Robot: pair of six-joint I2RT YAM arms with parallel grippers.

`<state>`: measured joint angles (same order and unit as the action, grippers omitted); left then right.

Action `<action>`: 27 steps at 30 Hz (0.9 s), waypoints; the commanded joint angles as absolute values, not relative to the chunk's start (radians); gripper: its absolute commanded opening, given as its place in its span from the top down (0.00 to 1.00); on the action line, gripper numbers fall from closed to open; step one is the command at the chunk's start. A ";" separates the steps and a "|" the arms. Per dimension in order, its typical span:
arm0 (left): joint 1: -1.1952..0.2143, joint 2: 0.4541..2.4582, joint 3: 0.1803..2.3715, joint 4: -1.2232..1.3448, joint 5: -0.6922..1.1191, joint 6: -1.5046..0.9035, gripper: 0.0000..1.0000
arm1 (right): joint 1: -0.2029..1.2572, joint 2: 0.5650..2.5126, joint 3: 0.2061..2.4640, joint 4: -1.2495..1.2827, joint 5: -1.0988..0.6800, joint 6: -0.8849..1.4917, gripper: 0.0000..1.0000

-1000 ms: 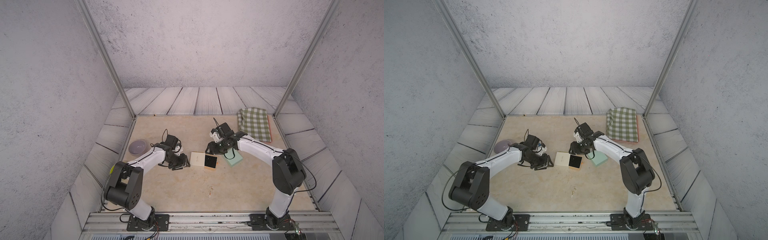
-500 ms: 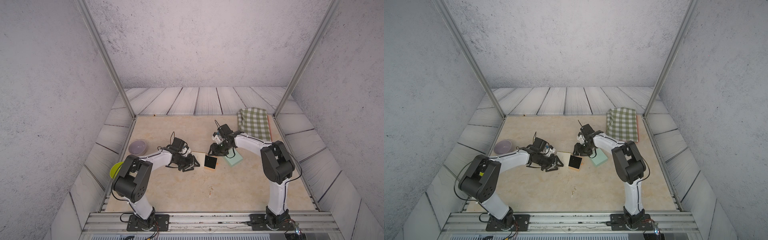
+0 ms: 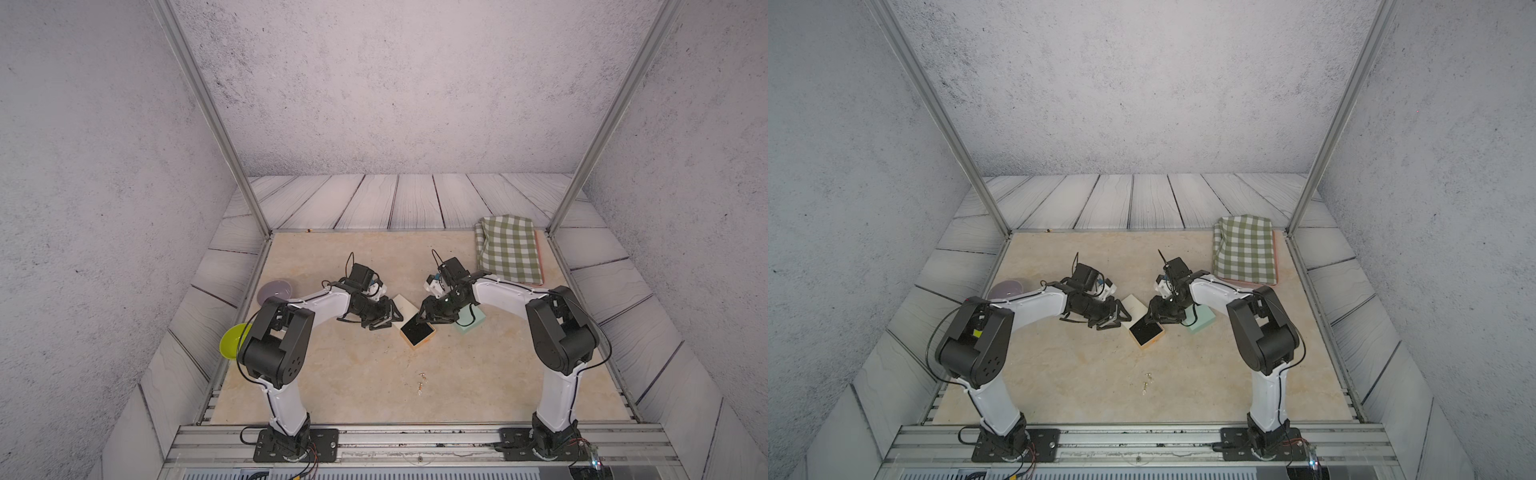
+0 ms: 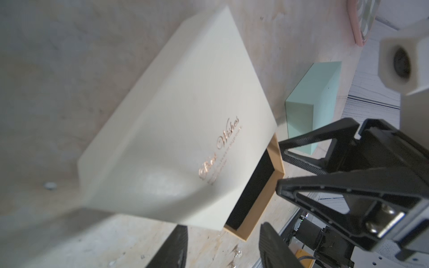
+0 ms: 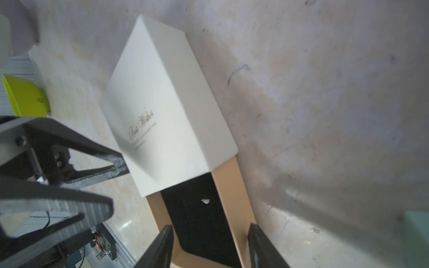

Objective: Place the earrings into the drawer-style jewelry box
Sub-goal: Adjust the jewelry box at the center of the board.

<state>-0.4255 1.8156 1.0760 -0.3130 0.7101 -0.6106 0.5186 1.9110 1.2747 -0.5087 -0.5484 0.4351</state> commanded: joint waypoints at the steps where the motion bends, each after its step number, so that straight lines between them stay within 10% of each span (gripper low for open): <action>1: -0.411 1.850 1.105 -0.356 0.702 -0.567 0.48 | 0.521 1.881 1.251 -0.488 -0.567 0.452 0.45; 14: -0.362 1.875 1.180 -0.440 0.642 -0.488 0.48 | 0.515 1.773 1.266 -0.586 -0.463 0.395 0.42; 23: -0.478 1.548 0.952 -0.520 0.526 -0.398 0.47 | 0.513 1.381 0.987 -0.622 -0.334 0.324 0.02; 27: -0.639 1.484 0.887 -0.517 0.520 -0.288 0.47 | 0.514 1.233 0.862 -0.593 -0.367 0.334 0.01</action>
<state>-0.5552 1.4979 0.9283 -0.4740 0.5453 -0.3954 0.5156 1.2953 0.9283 -0.5777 -0.3786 0.3481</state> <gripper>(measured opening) 0.523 0.988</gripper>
